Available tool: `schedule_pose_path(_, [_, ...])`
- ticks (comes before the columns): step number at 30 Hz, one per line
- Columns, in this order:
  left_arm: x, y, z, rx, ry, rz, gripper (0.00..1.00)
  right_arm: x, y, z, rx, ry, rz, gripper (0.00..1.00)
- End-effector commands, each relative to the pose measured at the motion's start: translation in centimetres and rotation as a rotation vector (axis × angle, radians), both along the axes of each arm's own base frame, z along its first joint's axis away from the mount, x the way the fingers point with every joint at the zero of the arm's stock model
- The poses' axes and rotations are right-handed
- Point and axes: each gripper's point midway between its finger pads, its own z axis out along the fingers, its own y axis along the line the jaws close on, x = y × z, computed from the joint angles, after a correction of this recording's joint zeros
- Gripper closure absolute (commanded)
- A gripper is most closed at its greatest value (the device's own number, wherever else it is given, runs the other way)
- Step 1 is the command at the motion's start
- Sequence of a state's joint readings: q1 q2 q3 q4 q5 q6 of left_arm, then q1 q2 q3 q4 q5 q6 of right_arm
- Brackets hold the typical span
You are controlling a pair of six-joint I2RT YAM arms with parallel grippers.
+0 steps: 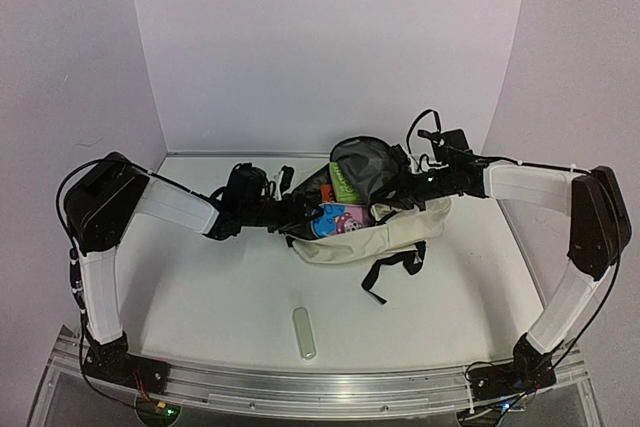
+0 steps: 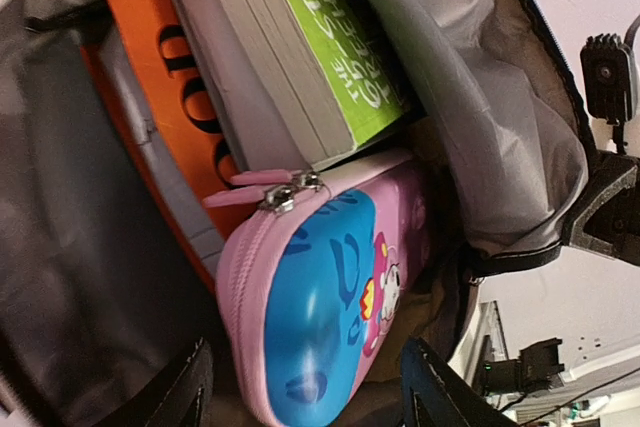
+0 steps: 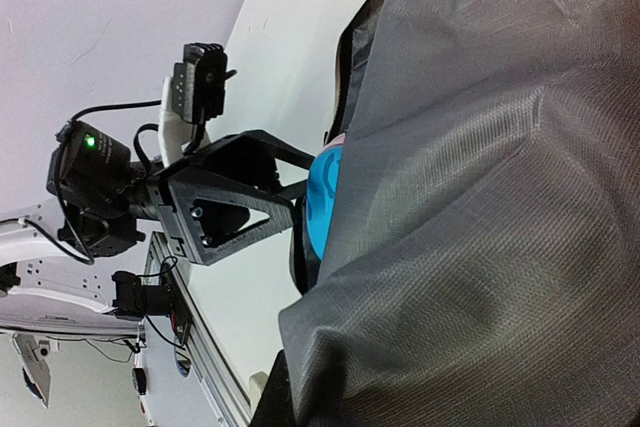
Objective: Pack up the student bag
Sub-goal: Place the stationery in the student bag.
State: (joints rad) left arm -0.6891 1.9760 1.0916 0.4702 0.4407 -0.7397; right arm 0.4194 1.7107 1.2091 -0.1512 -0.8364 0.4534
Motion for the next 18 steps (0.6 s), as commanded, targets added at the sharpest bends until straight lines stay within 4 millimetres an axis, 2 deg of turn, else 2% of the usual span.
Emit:
schedule_pose_path(1, [0.3,1.8,1.5,0.133,-0.064,0.032,0.38,-0.5,0.3,2.6,0.052,-0.084,0.034,1.0])
schedule_pose_path(9, [-0.4,0.8,0.5,0.143,-0.015,-0.043,0.54,-0.6,0.2,2.7,0.052,-0.09,0.037,1.0])
schedule_pose_path(18, [-0.9,-2.9,-0.2,0.095,-0.012,-0.138,0.68,-0.7,0.5,3.0,0.067,-0.084,0.049,1.0])
